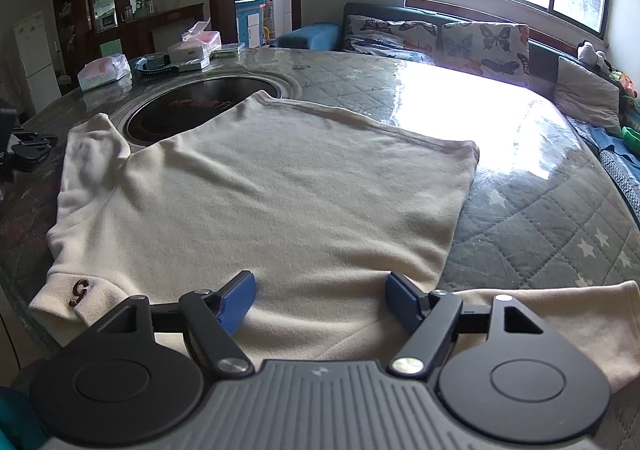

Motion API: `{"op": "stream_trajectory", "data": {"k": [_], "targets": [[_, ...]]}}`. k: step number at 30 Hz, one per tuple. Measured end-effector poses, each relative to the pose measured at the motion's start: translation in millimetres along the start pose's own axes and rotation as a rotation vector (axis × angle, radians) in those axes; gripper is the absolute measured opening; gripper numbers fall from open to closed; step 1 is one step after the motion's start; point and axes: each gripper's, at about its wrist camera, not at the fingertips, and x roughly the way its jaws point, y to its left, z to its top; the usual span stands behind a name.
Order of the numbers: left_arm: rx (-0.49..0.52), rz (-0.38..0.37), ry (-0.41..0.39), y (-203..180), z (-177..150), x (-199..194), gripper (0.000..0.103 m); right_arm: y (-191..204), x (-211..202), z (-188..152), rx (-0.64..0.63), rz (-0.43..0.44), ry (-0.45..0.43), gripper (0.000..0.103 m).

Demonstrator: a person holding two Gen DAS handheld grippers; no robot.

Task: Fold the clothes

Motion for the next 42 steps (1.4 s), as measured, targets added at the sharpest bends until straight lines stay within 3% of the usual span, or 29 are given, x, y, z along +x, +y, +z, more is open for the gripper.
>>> {"op": "stream_trajectory", "data": {"k": [4, 6, 8, 14, 19, 22, 26, 31, 38, 42], "targets": [[-0.067, -0.064, -0.013, 10, 6, -12, 0.009, 1, 0, 1, 0.000, -0.002, 0.001, 0.075], [-0.093, -0.109, -0.038, 12, 12, -23, 0.017, 1, -1, 1, 0.003, -0.004, 0.001, 0.074], [-0.103, -0.199, -0.079, 6, 20, -40, 0.027, 1, -2, 2, 0.004, -0.006, -0.001, 0.074], [-0.108, -0.531, -0.185, -26, 42, -84, 0.027, -11, 1, 11, 0.032, -0.038, -0.020, 0.073], [-0.076, -0.808, -0.221, -69, 53, -102, 0.025, -29, 11, 23, 0.082, -0.067, -0.020, 0.071], [-0.011, -0.863, -0.241, -91, 56, -105, 0.025, -46, 21, 34, 0.128, -0.082, -0.019, 0.063], [0.019, -0.862, -0.154, -109, 53, -85, 0.024, -62, 37, 48, 0.148, -0.106, -0.012, 0.061], [-0.002, -0.853, -0.145, -102, 45, -78, 0.025, -83, 61, 65, 0.185, -0.136, 0.014, 0.051], [-0.001, -0.838, -0.162, -98, 40, -81, 0.025, -108, 94, 92, 0.251, -0.168, 0.025, 0.046], [-0.005, -0.840, -0.168, -99, 41, -78, 0.026, -115, 106, 103, 0.256, -0.190, 0.025, 0.035]]}}
